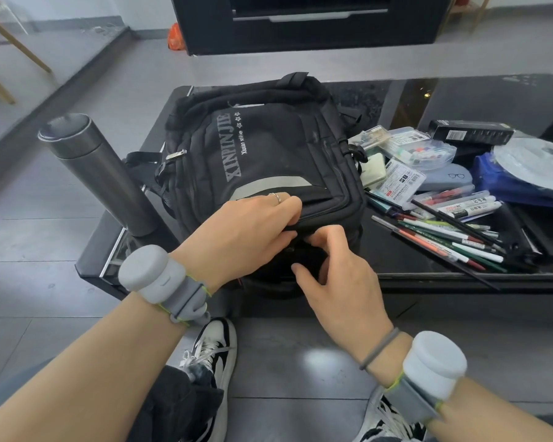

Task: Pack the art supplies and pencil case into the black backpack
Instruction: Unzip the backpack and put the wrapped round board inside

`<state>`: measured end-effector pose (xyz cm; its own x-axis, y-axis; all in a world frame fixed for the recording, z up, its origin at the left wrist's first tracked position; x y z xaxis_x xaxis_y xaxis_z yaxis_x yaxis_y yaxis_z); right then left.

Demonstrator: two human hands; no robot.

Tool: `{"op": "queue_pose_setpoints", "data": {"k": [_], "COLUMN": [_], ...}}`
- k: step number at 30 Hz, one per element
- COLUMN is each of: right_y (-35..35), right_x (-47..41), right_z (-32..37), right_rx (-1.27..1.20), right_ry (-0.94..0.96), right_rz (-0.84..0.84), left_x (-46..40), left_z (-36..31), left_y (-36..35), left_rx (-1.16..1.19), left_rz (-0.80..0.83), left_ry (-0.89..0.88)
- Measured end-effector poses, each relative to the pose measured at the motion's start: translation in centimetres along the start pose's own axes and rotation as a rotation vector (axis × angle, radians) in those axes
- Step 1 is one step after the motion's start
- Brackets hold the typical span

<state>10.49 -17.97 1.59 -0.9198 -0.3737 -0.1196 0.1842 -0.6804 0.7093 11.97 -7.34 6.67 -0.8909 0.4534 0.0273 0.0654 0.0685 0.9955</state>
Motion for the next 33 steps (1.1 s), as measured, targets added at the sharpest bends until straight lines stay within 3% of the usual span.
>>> {"op": "queue_pose_setpoints", "data": {"k": [3,5,16,24,33], "right_y": [-0.9,-1.1,-1.7,-2.3,-1.8], "right_x": [-0.7,-1.2,-1.7,-0.9,-0.3], "right_z": [-1.4,-2.0,-2.1,-3.3,-4.8], "right_rx": [-0.415,-0.559,-0.521,-0.608,-0.725], "right_ry": [-0.078,-0.100,-0.054,-0.113,-0.188], "right_rz": [0.042,0.022,0.049,0.040,-0.030], "left_x": [-0.1,-0.1,0.4,0.4,0.1], "left_z": [-0.3,-0.5,-0.4,0.9,1.5], "left_y": [-0.3,-0.4,-1.6,-3.6,-4.1], "left_rx": [-0.004,-0.007,-0.019,0.028,0.099], "left_rz": [0.014,0.009,0.042,0.192,0.202], "left_ry": [-0.003,-0.008,-0.016,0.057,0.046]}}
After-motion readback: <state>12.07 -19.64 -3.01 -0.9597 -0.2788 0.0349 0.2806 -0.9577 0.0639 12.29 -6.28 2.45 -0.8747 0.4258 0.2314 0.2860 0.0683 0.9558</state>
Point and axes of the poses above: each hand's wrist, its own x-axis away from the middle knuckle, its own y-axis out of the back of the hand, z = x × y, the point moved 10 cm from there along -x, towards the middle knuckle, and after that the axes turned 11 degrees about z, right-handed, at the moved point
